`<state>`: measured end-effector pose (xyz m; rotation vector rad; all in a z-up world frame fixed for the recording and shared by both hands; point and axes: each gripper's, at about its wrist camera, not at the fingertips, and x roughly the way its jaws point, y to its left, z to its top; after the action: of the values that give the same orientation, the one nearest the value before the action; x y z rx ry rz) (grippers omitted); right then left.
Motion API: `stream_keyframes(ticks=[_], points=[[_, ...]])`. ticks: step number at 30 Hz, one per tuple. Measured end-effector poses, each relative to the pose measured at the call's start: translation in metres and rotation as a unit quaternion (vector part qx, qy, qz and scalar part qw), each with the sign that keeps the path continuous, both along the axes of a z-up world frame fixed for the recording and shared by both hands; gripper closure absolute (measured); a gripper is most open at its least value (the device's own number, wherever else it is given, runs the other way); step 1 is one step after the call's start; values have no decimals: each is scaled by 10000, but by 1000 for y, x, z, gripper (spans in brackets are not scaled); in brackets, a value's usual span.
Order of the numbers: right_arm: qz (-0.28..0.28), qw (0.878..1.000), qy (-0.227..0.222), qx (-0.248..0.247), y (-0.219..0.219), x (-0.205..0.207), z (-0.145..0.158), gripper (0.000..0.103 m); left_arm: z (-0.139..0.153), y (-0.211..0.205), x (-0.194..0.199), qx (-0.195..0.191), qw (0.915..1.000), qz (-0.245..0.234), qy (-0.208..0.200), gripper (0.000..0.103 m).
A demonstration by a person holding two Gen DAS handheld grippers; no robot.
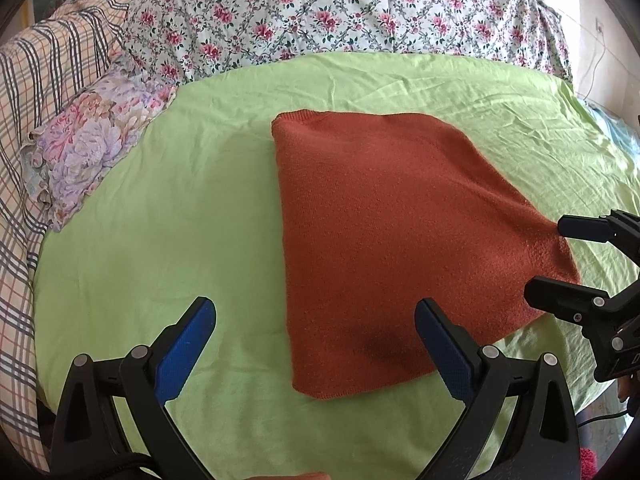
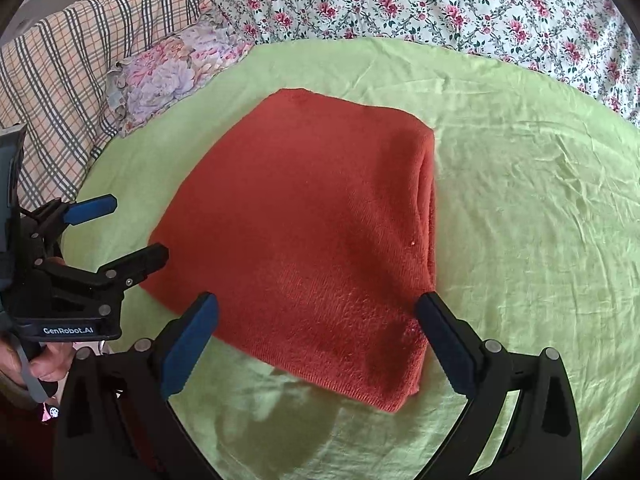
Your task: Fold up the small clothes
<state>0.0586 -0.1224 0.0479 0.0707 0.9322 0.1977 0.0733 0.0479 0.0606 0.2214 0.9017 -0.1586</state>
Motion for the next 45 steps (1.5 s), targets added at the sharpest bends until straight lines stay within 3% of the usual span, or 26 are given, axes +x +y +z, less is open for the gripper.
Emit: stream_keyframes(ticks=[45], points=[[-91,9999,-111,89,-9,-4,11,3,17,7,-19,-234,9994,57,-248,2]])
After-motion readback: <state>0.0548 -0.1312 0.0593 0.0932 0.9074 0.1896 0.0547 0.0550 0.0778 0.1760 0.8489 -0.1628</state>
